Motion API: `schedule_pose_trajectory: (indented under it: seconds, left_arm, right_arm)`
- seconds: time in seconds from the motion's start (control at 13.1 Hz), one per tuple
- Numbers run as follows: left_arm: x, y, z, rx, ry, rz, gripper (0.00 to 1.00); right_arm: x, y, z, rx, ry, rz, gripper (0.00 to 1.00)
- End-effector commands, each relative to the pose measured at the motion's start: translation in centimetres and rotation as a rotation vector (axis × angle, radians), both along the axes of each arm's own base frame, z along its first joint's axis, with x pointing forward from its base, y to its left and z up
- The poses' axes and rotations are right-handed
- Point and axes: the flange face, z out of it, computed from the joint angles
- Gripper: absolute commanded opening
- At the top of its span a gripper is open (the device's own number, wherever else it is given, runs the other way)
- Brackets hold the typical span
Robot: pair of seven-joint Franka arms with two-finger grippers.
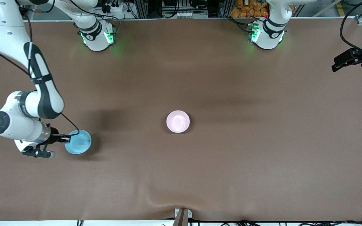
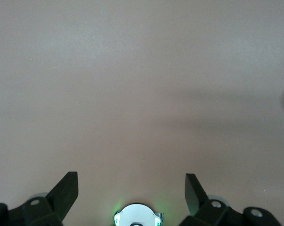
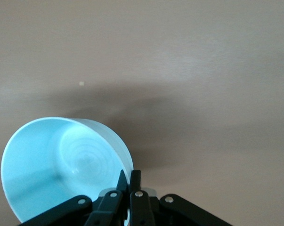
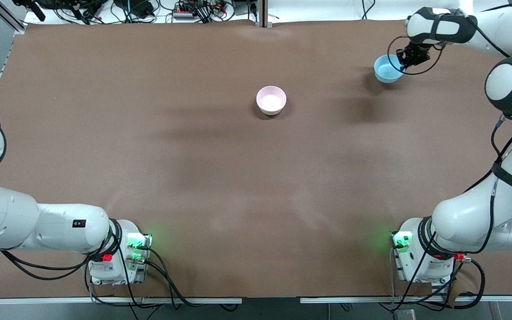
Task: Stack pink and blue bowls on white bowl
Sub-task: 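Grasp the blue bowl rim with the right gripper and lift, then carry the blue bowl with the right gripper over the pink bowl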
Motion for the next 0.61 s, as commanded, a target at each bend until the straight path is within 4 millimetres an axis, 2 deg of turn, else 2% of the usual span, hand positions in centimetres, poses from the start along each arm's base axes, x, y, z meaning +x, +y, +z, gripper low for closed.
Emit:
schedule_pose_trajectory:
  seconds: [0.0,0.23,0.53]
  left_arm:
    - [-0.3,0.1,0.4,-0.009,-0.010,-0.012,1.00]
    - [-0.2,-0.2,0.4,-0.009,-0.009,-0.020,1.00]
    - [-0.3,-0.4,0.6,-0.008,-0.013,-0.027,1.00]
  right_arm:
    - [-0.6,4.5,2.0,-0.011,0.003,-0.059,0.00]
    - [-1.7,12.6,3.2,-0.020,0.017,-0.112,0.00]
    - [-4.2,22.8,4.0,0.025,0.039,-0.255,0.00]
